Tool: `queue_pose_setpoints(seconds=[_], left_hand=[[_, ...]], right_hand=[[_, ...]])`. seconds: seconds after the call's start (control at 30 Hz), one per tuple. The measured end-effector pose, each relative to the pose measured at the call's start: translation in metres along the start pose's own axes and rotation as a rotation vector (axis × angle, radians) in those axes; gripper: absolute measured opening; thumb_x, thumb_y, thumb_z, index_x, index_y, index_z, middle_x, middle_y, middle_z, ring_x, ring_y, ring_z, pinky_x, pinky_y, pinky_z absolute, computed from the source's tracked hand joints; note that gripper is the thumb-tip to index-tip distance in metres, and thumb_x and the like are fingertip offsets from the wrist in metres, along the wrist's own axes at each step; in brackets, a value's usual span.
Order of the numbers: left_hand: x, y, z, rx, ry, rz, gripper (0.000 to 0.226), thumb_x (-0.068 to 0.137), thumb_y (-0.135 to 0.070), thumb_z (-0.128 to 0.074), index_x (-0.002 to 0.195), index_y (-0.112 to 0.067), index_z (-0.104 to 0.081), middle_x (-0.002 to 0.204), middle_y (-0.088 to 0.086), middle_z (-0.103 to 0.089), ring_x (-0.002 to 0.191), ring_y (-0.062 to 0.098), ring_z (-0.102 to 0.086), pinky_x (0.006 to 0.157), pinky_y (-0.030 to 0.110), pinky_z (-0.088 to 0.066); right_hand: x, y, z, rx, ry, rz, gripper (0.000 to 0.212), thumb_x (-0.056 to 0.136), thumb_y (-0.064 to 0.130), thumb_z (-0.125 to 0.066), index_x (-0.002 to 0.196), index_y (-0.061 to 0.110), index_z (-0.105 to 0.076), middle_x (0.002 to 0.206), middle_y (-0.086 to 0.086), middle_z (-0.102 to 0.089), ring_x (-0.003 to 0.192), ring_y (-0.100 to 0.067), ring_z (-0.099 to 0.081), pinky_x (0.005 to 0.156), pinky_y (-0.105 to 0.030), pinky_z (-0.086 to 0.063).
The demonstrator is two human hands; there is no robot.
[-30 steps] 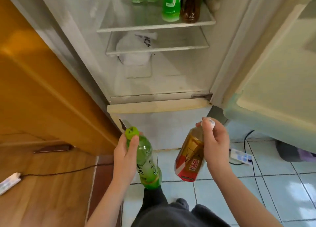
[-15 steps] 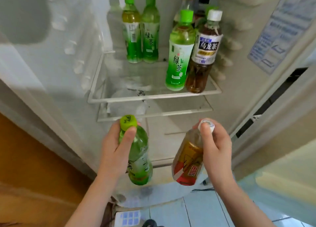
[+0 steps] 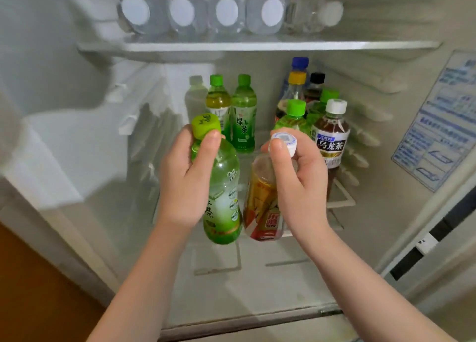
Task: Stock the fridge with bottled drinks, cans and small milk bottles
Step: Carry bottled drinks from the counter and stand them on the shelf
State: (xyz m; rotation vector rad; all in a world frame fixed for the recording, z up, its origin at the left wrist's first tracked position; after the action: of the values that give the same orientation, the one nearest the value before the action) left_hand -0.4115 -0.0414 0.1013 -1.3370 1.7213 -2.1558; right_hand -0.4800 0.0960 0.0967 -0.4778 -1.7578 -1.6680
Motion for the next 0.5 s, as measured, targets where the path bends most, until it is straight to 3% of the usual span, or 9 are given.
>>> queue_pose_setpoints(seconds=[0.1, 0.23, 0.5], left_hand=[[0.015, 0.005, -0.001, 0.078, -0.063, -0.038, 0.013, 0.086, -0.046, -0.05, 0.082, -0.04, -0.06, 0.077, -0.023, -0.064, 0.071, -0.007, -0.058, 0.065, 0.007, -0.042], [0.034, 0.022, 0.001, 0.164, -0.156, -0.015, 0.02, 0.083, -0.052, -0.048, 0.081, -0.034, -0.058, 0.073, -0.019, -0.062, 0.07, -0.002, -0.055, 0.068, 0.017, -0.044], [0.051, 0.052, -0.006, 0.23, -0.198, -0.015, 0.031, 0.085, -0.054, -0.045, 0.076, -0.025, -0.055, 0.067, -0.013, -0.055, 0.061, -0.003, -0.047, 0.056, 0.01, -0.037]], right_hand=[[0.015, -0.004, -0.024, -0.054, 0.021, 0.079, 0.014, 0.092, 0.034, -0.048, 0.09, 0.023, -0.058, 0.083, 0.01, -0.061, 0.082, -0.007, -0.057, 0.075, -0.024, -0.046], [0.026, -0.025, -0.047, -0.092, 0.013, 0.009, 0.028, 0.092, 0.036, -0.049, 0.1, 0.012, -0.061, 0.088, 0.003, -0.063, 0.085, -0.021, -0.059, 0.077, -0.045, -0.048], [0.036, -0.063, -0.062, -0.085, 0.011, -0.087, 0.039, 0.089, 0.049, -0.044, 0.105, 0.017, -0.061, 0.09, -0.001, -0.066, 0.087, -0.023, -0.061, 0.079, -0.049, -0.049]])
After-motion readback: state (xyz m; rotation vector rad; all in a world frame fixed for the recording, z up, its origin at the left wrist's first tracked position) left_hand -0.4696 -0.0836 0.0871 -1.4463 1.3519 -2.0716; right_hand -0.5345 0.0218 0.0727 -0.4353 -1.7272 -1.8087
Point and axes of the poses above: each hand's wrist, its own x-axis towards the middle knuckle, its own z-axis out of the back of the hand, y = z × x, the point moved 2 cm from there along x, towards the middle knuckle
